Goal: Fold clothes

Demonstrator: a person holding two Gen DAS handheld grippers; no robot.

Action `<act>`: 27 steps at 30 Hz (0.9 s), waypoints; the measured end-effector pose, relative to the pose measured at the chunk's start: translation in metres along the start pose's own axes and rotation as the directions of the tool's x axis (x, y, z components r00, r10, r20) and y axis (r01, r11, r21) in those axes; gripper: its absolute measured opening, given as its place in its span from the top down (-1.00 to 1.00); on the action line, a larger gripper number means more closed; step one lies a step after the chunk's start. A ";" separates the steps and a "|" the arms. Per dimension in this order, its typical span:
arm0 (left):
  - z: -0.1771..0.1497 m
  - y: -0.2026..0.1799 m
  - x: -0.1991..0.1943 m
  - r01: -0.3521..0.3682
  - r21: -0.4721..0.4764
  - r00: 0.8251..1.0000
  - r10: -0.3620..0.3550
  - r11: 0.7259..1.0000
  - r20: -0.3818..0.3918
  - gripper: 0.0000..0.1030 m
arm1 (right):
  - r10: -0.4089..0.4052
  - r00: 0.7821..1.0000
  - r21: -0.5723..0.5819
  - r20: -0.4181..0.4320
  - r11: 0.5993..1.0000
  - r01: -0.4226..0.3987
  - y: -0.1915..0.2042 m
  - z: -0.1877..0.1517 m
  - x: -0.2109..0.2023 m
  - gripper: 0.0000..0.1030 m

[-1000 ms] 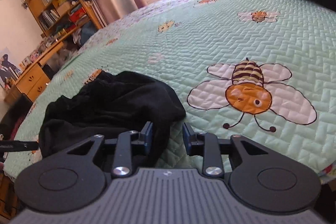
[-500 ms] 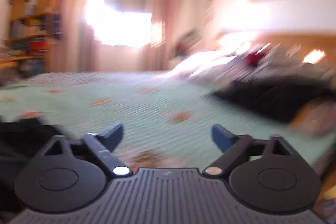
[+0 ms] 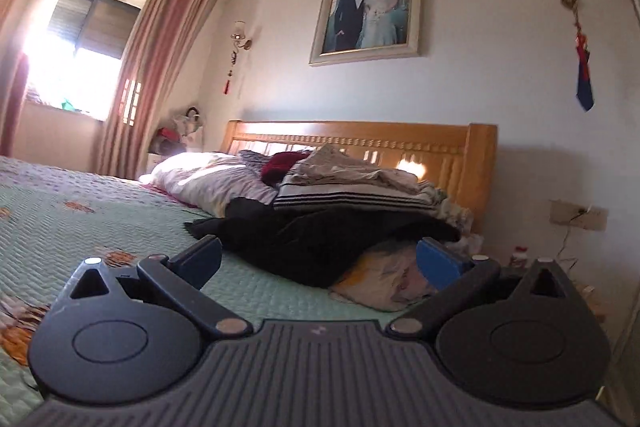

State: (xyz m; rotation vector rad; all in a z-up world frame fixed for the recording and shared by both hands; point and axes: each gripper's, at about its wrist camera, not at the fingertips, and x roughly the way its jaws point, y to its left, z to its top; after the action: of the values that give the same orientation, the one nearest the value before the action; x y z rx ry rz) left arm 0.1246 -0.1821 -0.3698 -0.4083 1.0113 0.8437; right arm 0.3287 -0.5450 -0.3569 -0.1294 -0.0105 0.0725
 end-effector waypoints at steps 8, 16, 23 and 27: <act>0.004 0.013 0.004 -0.009 -0.030 1.000 0.008 1.000 -0.007 -0.63 | -0.116 0.982 0.021 -0.146 0.993 0.120 -0.013 -0.027 0.028 -1.00; 0.001 0.004 0.012 -0.001 -0.003 0.999 0.001 1.000 -0.039 -0.63 | -0.329 0.934 0.005 -0.136 0.943 0.333 -0.060 -0.055 0.045 -1.00; 0.003 -0.009 0.016 -0.030 0.018 0.998 0.031 0.999 -0.058 -0.64 | -0.493 0.840 -0.068 -0.227 0.868 0.491 -0.090 -0.096 0.073 -1.00; 0.004 -0.020 0.018 -0.055 0.049 0.996 0.058 0.997 -0.069 -0.64 | -0.512 0.792 -0.069 -0.332 0.851 0.521 -0.101 -0.112 0.094 -1.00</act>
State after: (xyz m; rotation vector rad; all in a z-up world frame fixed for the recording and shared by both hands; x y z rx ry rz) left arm 0.1472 -0.1843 -0.3844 -0.3729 1.1105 0.8595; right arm 0.4318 -0.6522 -0.4540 -0.1074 0.3031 -0.5052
